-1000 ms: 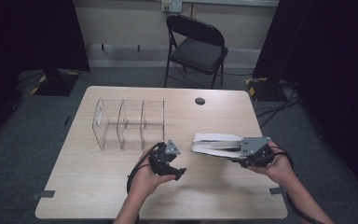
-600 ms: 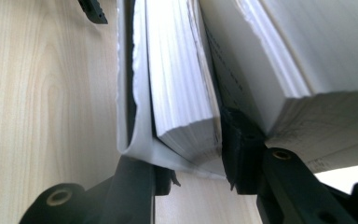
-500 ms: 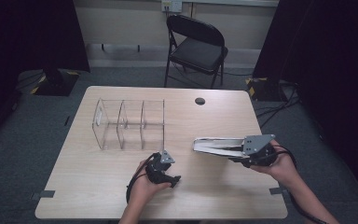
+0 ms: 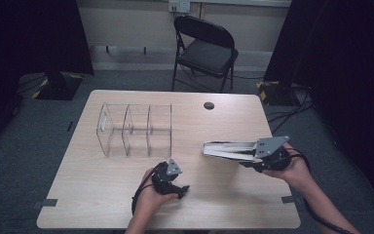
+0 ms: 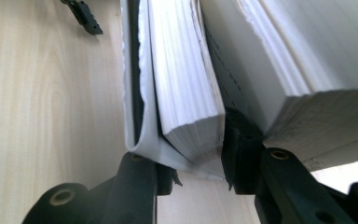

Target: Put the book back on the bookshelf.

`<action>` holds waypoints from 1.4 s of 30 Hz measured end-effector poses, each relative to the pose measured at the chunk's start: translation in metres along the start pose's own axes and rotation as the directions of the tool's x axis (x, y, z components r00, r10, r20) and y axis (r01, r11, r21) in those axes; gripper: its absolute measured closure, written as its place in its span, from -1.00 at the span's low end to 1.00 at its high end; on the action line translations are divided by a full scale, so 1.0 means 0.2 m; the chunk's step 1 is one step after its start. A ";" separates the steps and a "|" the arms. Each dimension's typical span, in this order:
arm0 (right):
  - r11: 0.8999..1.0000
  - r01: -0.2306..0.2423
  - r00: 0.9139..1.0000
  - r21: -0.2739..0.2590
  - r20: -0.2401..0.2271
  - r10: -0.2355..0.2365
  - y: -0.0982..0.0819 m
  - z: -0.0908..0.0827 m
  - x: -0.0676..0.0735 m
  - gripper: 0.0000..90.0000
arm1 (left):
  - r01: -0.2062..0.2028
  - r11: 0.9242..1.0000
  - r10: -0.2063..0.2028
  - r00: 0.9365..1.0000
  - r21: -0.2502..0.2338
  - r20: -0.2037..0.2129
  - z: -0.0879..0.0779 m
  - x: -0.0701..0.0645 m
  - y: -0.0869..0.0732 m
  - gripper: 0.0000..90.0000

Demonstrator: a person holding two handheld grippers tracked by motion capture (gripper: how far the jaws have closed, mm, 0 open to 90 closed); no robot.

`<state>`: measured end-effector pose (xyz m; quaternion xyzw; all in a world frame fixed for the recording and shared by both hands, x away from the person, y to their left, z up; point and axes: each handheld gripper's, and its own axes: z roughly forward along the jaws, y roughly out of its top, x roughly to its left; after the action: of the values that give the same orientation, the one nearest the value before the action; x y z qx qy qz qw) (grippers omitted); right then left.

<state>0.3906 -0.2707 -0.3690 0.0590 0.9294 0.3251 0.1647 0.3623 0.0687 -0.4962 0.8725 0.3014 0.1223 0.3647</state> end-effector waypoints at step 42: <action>0.996 0.015 0.994 0.088 -0.107 -0.005 0.09 -0.08 -0.07 0.64 | 0.013 1.000 -0.013 1.000 -0.007 -0.001 0.00 -0.01 0.00 -0.62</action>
<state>0.3982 -0.2692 -0.3432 0.0443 0.9506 0.2854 0.1137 0.3611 0.0681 -0.4969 0.8693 0.3066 0.1215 0.3682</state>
